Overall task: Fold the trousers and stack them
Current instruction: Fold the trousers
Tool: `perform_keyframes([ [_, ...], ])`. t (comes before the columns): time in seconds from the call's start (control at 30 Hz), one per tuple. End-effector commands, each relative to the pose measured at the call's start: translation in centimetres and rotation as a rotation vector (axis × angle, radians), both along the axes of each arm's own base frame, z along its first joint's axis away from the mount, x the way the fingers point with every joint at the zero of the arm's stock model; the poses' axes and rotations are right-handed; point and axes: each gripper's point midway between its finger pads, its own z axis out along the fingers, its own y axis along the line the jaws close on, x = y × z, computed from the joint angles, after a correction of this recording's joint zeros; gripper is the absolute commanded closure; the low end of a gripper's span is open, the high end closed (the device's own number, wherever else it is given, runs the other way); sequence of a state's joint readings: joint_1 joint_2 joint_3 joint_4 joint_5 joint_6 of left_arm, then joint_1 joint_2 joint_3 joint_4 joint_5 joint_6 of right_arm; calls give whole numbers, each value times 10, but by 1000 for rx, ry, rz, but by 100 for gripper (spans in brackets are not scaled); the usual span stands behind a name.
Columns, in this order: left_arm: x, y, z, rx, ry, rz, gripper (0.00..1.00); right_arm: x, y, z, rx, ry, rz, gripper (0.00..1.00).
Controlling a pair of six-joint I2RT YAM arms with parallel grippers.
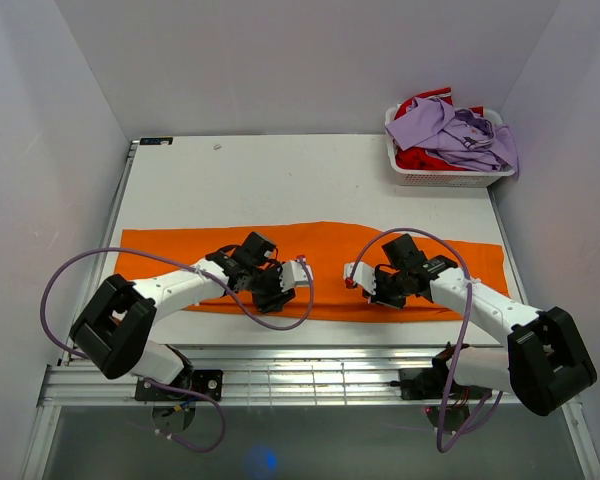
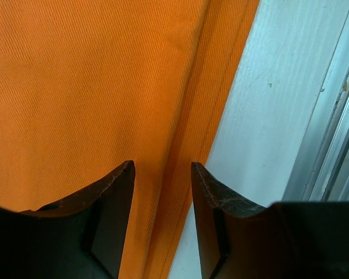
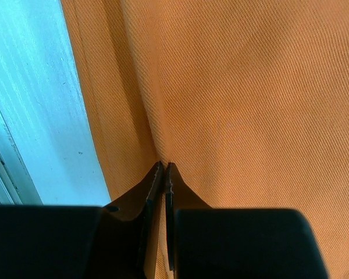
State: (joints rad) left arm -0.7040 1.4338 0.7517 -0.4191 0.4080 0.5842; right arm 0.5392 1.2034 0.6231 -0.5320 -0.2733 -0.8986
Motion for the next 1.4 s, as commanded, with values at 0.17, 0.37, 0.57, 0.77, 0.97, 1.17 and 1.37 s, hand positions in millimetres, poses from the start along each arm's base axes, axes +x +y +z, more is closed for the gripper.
perform_keyframes([
  [0.17, 2, 0, 0, -10, -34, -11, 69, -1, 8, 10, 33, -2, 35, 92],
  [0.37, 2, 1, 13, -8, -46, -26, 100, 5, 8, 23, 30, -39, 48, 92],
  [0.57, -12, 5, 43, -48, -45, -65, 100, -3, 10, 52, 56, -34, 76, 92],
  [0.77, -37, 11, 37, -54, 17, -128, 100, -29, -1, 31, 33, 35, 106, 92],
  [0.97, -55, 20, 1, 26, 148, -187, 100, -47, -15, -24, -33, 110, 127, 92],
  [1.17, -38, 25, -16, 92, 121, -124, 68, -34, -10, -26, -55, 123, 94, 73],
  [1.37, -26, 31, 46, -32, 13, -53, 42, -31, -8, 15, -17, 46, 115, 38],
])
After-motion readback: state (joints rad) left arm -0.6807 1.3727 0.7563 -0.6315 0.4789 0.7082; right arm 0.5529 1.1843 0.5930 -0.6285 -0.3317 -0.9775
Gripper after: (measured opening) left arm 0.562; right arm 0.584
